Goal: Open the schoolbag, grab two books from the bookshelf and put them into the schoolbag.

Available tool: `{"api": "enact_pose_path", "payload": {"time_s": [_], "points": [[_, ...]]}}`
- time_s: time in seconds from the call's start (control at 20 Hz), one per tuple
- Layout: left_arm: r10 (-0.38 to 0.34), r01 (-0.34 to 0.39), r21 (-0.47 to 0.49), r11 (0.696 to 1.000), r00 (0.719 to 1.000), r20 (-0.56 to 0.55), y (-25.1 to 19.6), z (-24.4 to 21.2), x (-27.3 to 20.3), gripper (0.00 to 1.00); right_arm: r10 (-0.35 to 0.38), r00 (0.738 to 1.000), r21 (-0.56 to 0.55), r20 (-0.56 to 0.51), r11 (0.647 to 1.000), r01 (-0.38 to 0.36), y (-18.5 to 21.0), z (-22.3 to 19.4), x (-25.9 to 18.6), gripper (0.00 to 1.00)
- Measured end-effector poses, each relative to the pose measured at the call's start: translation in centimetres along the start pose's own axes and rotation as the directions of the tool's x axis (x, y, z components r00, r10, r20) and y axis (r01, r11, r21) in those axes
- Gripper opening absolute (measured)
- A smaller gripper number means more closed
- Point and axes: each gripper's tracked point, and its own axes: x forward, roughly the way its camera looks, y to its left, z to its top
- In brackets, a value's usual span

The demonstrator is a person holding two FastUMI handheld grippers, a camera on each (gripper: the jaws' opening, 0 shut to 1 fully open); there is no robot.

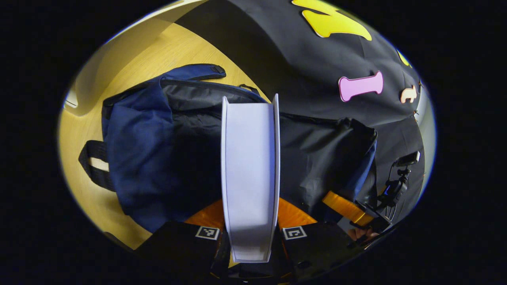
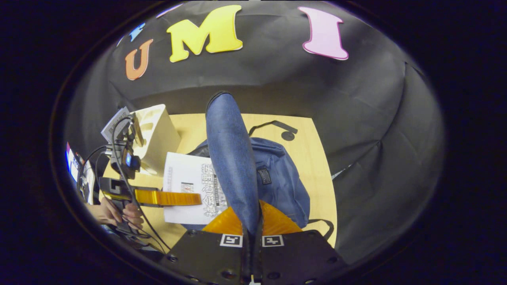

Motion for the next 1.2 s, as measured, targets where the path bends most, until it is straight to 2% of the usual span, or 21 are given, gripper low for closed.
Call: {"api": "enact_pose_path", "payload": {"time_s": [0.05,0.1,0.35,0.45,0.55,0.6,0.65,0.7,0.75,0.8,0.85,0.9,1.0,1.05,1.1,1.2], "points": [[-0.016,0.016,-0.017,1.0,1.0,0.001,0.0,0.0,0.6,0.43,0.0,1.0,0.011,0.001,1.0,0.0,0.1,0.1,0.0,0.0],[-0.037,0.037,-0.034,0.999,0.999,0.002,0.2,0.0,1.2,0.44,-0.003,1.0,0.013,-0.001,1.0,0.003,0.2,0.0,-0.1,0.03],[-0.118,0.117,-0.135,0.984,0.993,0.0,0.9,-0.1,3.9,0.44,-0.017,1.0,0.008,0.003,1.0,0.017,0.5,0.3,0.1,0.03],[-0.113,0.112,-0.126,0.986,0.994,-0.003,1.0,0.0,4.2,0.45,-0.016,1.0,0.005,0.001,1.0,0.016,0.8,0.3,0.2,0.03],[-0.066,0.065,-0.058,0.996,0.998,-0.01,1.5,0.3,4.0,0.48,-0.021,1.0,-0.011,-0.002,1.0,0.021,0.9,0.2,0.3,0.03],[-0.024,0.024,-0.028,0.999,0.999,-0.028,2.0,0.0,4.2,0.5,-0.022,1.0,-0.013,-0.003,1.0,0.022,1.0,0.1,0.2,0.03],[0.017,-0.017,-0.01,1.0,0.998,-0.055,2.4,0.0,4.0,0.58,-0.016,1.0,-0.007,-0.005,1.0,0.016,1.2,0.1,0.3,0.03],[0.06,-0.06,0.008,0.998,0.995,-0.085,3.0,-0.4,4.0,0.51,-0.016,1.0,-0.006,-0.008,1.0,0.016,1.3,0.1,0.3,0.03],[0.133,-0.13,0.028,0.991,0.985,-0.109,4.2,-0.7,3.6,0.82,-0.015,1.0,-0.005,-0.009,1.0,0.015,1.4,0.1,0.3,0.03],[0.218,-0.213,0.049,0.976,0.967,-0.13,5.7,-0.7,2.6,0.74,-0.017,1.0,-0.007,-0.009,1.0,0.017,1.5,-0.1,0.5,0.03],[0.277,-0.27,0.069,0.96,0.95,-0.145,6.9,-0.8,1.7,0.72,-0.019,1.0,-0.01,-0.01,1.0,0.018,1.6,-0.1,0.6,0.04],[0.323,-0.314,0.083,0.946,0.935,-0.145,7.3,-0.8,0.8,0.89,-0.017,1.0,-0.011,-0.012,1.0,0.017,1.9,-0.2,0.6,0.04],[0.442,-0.423,0.159,0.892,0.89,-0.115,8.2,-0.1,-1.5,0.9,-0.017,1.0,-0.012,-0.011,1.0,0.017,2.2,-0.3,0.6,0.03],[0.496,-0.472,0.198,0.859,0.863,-0.095,8.4,0.3,-3.0,1.0,-0.016,1.0,-0.013,-0.012,1.0,0.015,2.4,-0.2,0.6,0.03],[0.526,-0.498,0.228,0.836,0.847,-0.076,8.1,0.9,-4.5,0.92,-0.014,1.0,-0.015,-0.014,1.0,0.014,2.7,-0.3,0.7,0.03],[0.577,-0.544,0.314,0.778,0.817,-0.013,7.4,2.0,-7.2,0.92,-0.016,1.0,-0.022,-0.016,1.0,0.016,3.1,-0.4,0.7,0.03]]}}
